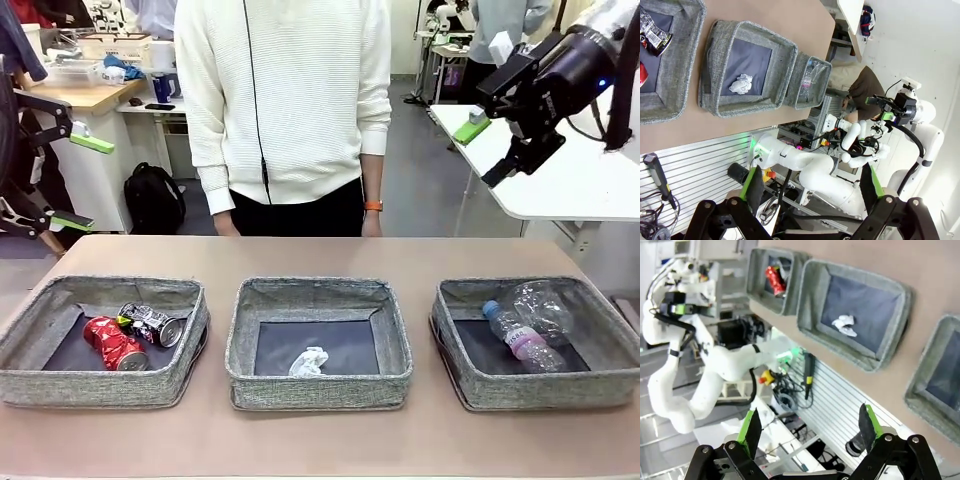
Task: Sort the waste into the appropriate baskets.
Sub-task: Place the picked waste into the Fabric basket indicated by the person.
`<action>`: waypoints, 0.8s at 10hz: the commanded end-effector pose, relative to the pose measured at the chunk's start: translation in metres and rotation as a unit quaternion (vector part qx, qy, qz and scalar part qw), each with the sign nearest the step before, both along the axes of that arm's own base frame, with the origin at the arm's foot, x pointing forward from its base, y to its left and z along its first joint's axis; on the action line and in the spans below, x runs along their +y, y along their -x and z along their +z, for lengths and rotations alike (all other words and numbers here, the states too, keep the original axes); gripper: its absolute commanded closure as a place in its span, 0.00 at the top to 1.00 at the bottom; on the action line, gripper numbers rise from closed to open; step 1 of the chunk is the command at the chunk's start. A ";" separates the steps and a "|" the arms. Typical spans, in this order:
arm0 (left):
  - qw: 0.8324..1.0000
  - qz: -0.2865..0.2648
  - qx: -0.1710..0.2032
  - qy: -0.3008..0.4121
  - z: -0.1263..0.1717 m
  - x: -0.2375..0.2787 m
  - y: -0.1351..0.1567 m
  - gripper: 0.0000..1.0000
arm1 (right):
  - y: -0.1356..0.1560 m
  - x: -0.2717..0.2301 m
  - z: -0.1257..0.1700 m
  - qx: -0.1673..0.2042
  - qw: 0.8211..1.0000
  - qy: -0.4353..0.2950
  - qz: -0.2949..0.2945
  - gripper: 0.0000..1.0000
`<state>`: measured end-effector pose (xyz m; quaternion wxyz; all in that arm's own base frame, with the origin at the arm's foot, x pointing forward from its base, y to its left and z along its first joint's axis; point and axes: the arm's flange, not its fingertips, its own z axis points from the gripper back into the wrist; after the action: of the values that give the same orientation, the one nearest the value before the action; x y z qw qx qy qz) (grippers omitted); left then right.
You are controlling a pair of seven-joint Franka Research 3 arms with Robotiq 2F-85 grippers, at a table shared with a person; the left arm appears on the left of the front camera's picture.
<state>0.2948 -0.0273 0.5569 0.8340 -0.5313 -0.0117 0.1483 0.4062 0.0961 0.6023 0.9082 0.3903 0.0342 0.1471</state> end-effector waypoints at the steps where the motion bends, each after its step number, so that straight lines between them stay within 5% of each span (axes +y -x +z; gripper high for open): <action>1: 1.000 0.001 0.004 -0.001 0.001 0.000 0.002 1.00 | -0.001 -0.002 0.004 -0.011 1.000 0.004 -0.006 1.00; 4: 1.000 0.001 0.004 -0.001 0.001 0.000 0.002 1.00 | 0.000 -0.001 0.002 -0.003 1.000 0.002 0.000 1.00; 5: 1.000 0.001 0.004 -0.001 0.001 0.000 0.002 1.00 | -0.001 -0.028 -0.001 0.005 0.984 -0.171 -0.056 1.00; 6: 1.000 0.001 0.004 -0.001 0.001 0.000 0.002 1.00 | -0.001 -0.048 -0.019 0.053 0.937 -0.332 -0.095 1.00; 8: 1.000 0.001 0.004 -0.001 0.001 0.000 0.002 1.00 | 0.000 -0.069 -0.055 0.088 0.914 -0.366 -0.151 1.00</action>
<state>0.2948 -0.0272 0.5569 0.8340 -0.5313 -0.0118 0.1485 0.4115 0.0267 0.5658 0.7715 0.6354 0.0252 0.0211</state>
